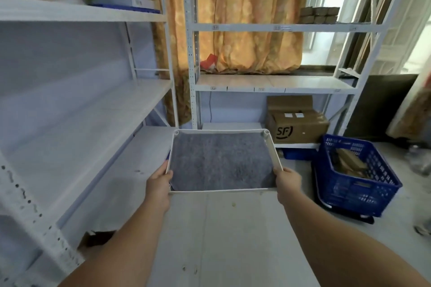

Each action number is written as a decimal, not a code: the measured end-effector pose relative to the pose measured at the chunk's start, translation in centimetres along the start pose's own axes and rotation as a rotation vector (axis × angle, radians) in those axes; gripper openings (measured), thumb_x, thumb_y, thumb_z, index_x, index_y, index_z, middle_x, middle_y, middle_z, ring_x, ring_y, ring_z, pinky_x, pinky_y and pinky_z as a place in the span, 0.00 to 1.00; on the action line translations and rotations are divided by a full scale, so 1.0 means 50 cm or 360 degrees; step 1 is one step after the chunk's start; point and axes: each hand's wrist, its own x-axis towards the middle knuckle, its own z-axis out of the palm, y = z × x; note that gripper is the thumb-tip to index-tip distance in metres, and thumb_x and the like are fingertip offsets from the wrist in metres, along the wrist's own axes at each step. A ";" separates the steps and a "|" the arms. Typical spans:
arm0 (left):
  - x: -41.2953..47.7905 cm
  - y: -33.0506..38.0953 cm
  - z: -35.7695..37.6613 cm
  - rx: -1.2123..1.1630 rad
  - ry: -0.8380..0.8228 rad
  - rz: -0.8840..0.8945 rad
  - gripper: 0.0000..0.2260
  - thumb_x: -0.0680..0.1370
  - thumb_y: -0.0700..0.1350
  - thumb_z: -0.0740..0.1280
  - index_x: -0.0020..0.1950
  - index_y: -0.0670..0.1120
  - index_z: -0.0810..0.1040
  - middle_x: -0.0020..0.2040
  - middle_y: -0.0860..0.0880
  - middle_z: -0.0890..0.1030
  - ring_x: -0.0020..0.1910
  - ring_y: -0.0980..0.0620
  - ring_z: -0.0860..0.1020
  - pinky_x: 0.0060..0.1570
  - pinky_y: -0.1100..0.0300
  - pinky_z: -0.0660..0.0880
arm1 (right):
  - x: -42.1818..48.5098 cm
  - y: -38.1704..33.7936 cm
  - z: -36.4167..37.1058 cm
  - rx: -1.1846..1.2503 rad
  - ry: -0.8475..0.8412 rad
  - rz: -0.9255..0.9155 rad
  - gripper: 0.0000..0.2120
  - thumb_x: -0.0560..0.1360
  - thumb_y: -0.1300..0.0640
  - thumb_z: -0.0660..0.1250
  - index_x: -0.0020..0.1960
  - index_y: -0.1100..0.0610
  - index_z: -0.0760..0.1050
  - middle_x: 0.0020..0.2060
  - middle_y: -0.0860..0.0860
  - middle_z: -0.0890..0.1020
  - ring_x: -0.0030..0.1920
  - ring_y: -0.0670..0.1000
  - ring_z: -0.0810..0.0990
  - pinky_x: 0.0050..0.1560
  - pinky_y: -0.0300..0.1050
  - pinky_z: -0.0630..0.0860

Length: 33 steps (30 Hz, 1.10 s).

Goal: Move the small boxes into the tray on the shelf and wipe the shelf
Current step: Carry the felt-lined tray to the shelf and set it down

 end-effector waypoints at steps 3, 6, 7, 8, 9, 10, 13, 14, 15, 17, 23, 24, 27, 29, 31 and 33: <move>0.075 0.017 0.042 -0.0012 -0.0064 -0.0038 0.19 0.80 0.34 0.60 0.70 0.46 0.72 0.64 0.44 0.77 0.61 0.42 0.76 0.64 0.43 0.72 | 0.040 -0.035 0.031 0.0030 0.0054 -0.0036 0.12 0.78 0.60 0.63 0.59 0.63 0.79 0.46 0.56 0.79 0.49 0.56 0.77 0.56 0.52 0.75; 0.152 0.037 0.076 -0.0004 -0.0110 -0.0065 0.18 0.80 0.34 0.59 0.69 0.46 0.73 0.64 0.45 0.77 0.61 0.41 0.76 0.63 0.43 0.72 | 0.081 -0.068 0.069 0.0055 0.0106 -0.0034 0.13 0.78 0.61 0.63 0.59 0.64 0.78 0.46 0.57 0.79 0.48 0.57 0.76 0.54 0.52 0.74; 0.177 0.043 0.087 0.0019 -0.0135 -0.0063 0.18 0.80 0.34 0.59 0.68 0.46 0.74 0.65 0.45 0.77 0.62 0.41 0.76 0.63 0.42 0.73 | 0.094 -0.078 0.081 0.0061 0.0125 -0.0033 0.13 0.78 0.61 0.63 0.60 0.65 0.78 0.46 0.57 0.78 0.48 0.57 0.76 0.53 0.51 0.74; 0.200 0.050 0.098 0.0045 -0.0171 -0.0055 0.18 0.80 0.35 0.59 0.68 0.47 0.74 0.66 0.45 0.76 0.62 0.41 0.76 0.62 0.42 0.73 | 0.106 -0.089 0.092 0.0068 0.0144 -0.0036 0.13 0.78 0.62 0.63 0.60 0.65 0.77 0.46 0.57 0.78 0.48 0.57 0.76 0.52 0.51 0.74; 0.220 0.059 0.109 0.0065 -0.0203 -0.0046 0.18 0.80 0.35 0.59 0.68 0.47 0.74 0.66 0.45 0.76 0.62 0.42 0.76 0.62 0.41 0.73 | 0.117 -0.098 0.103 0.0072 0.0161 -0.0042 0.13 0.78 0.62 0.63 0.60 0.64 0.77 0.47 0.57 0.78 0.48 0.57 0.76 0.53 0.51 0.74; 0.241 0.067 0.119 0.0078 -0.0220 -0.0039 0.18 0.80 0.35 0.59 0.68 0.48 0.74 0.66 0.45 0.76 0.62 0.42 0.75 0.62 0.41 0.73 | 0.127 -0.106 0.113 0.0074 0.0171 -0.0049 0.13 0.78 0.62 0.62 0.61 0.64 0.77 0.47 0.57 0.78 0.49 0.57 0.76 0.55 0.51 0.74; 0.289 0.092 0.149 0.0111 -0.0248 -0.0025 0.18 0.81 0.36 0.59 0.69 0.46 0.73 0.67 0.45 0.74 0.64 0.42 0.73 0.63 0.43 0.72 | 0.152 -0.122 0.143 0.0095 0.0200 -0.0054 0.14 0.79 0.61 0.62 0.62 0.63 0.76 0.53 0.59 0.80 0.54 0.59 0.77 0.61 0.55 0.74; 0.303 0.096 0.158 0.0115 -0.0252 -0.0025 0.18 0.81 0.36 0.59 0.69 0.46 0.73 0.67 0.45 0.74 0.65 0.42 0.72 0.64 0.43 0.72 | 0.162 -0.123 0.152 0.0096 0.0217 -0.0055 0.14 0.78 0.62 0.62 0.62 0.63 0.77 0.53 0.59 0.80 0.55 0.59 0.77 0.61 0.55 0.74; 0.317 0.097 0.164 0.0126 -0.0251 -0.0027 0.18 0.81 0.35 0.59 0.69 0.45 0.73 0.68 0.45 0.73 0.66 0.42 0.72 0.65 0.43 0.71 | 0.169 -0.126 0.159 0.0094 0.0230 -0.0056 0.14 0.78 0.62 0.62 0.62 0.62 0.77 0.52 0.59 0.80 0.54 0.59 0.78 0.61 0.55 0.75; 0.342 0.096 0.174 0.0146 -0.0251 -0.0040 0.17 0.81 0.35 0.59 0.69 0.45 0.73 0.69 0.44 0.73 0.66 0.42 0.71 0.66 0.44 0.70 | 0.185 -0.130 0.174 0.0087 0.0250 -0.0052 0.13 0.78 0.62 0.62 0.61 0.62 0.77 0.49 0.56 0.79 0.52 0.58 0.77 0.60 0.55 0.75; 0.427 0.102 0.204 0.0145 -0.0271 -0.0049 0.18 0.80 0.35 0.59 0.68 0.46 0.74 0.67 0.44 0.74 0.63 0.43 0.73 0.64 0.43 0.71 | 0.250 -0.166 0.224 0.0108 0.0235 -0.0071 0.14 0.78 0.61 0.63 0.62 0.61 0.78 0.49 0.55 0.79 0.54 0.57 0.78 0.58 0.52 0.75; 0.441 0.102 0.208 0.0137 -0.0282 -0.0042 0.18 0.80 0.35 0.59 0.68 0.47 0.74 0.66 0.44 0.75 0.59 0.43 0.74 0.62 0.45 0.72 | 0.263 -0.171 0.232 0.0115 0.0216 -0.0064 0.13 0.78 0.61 0.62 0.61 0.62 0.77 0.48 0.54 0.79 0.52 0.56 0.77 0.57 0.51 0.76; 0.485 0.104 0.227 0.0140 -0.0279 -0.0017 0.18 0.80 0.35 0.59 0.68 0.48 0.74 0.55 0.47 0.78 0.44 0.48 0.75 0.54 0.50 0.72 | 0.306 -0.182 0.258 0.0132 0.0181 -0.0069 0.12 0.79 0.61 0.62 0.59 0.63 0.78 0.41 0.53 0.78 0.41 0.52 0.76 0.43 0.44 0.74; 0.517 0.105 0.244 0.0158 -0.0248 -0.0004 0.18 0.80 0.36 0.60 0.68 0.48 0.75 0.52 0.48 0.79 0.42 0.50 0.74 0.53 0.51 0.71 | 0.339 -0.190 0.273 0.0138 0.0162 -0.0076 0.12 0.79 0.61 0.61 0.59 0.62 0.78 0.42 0.53 0.78 0.41 0.51 0.75 0.41 0.43 0.72; 0.548 0.106 0.269 0.0178 -0.0236 0.0005 0.18 0.80 0.36 0.60 0.67 0.49 0.75 0.60 0.46 0.78 0.53 0.47 0.77 0.61 0.50 0.72 | 0.380 -0.200 0.287 0.0125 0.0136 -0.0069 0.13 0.79 0.61 0.62 0.62 0.63 0.77 0.49 0.57 0.79 0.47 0.53 0.75 0.47 0.45 0.71; 0.574 0.105 0.301 0.0186 -0.0213 -0.0001 0.18 0.80 0.35 0.60 0.67 0.49 0.75 0.66 0.46 0.76 0.62 0.44 0.75 0.64 0.45 0.72 | 0.428 -0.214 0.296 0.0117 0.0107 -0.0065 0.15 0.79 0.60 0.62 0.63 0.63 0.76 0.55 0.59 0.80 0.50 0.54 0.75 0.51 0.46 0.72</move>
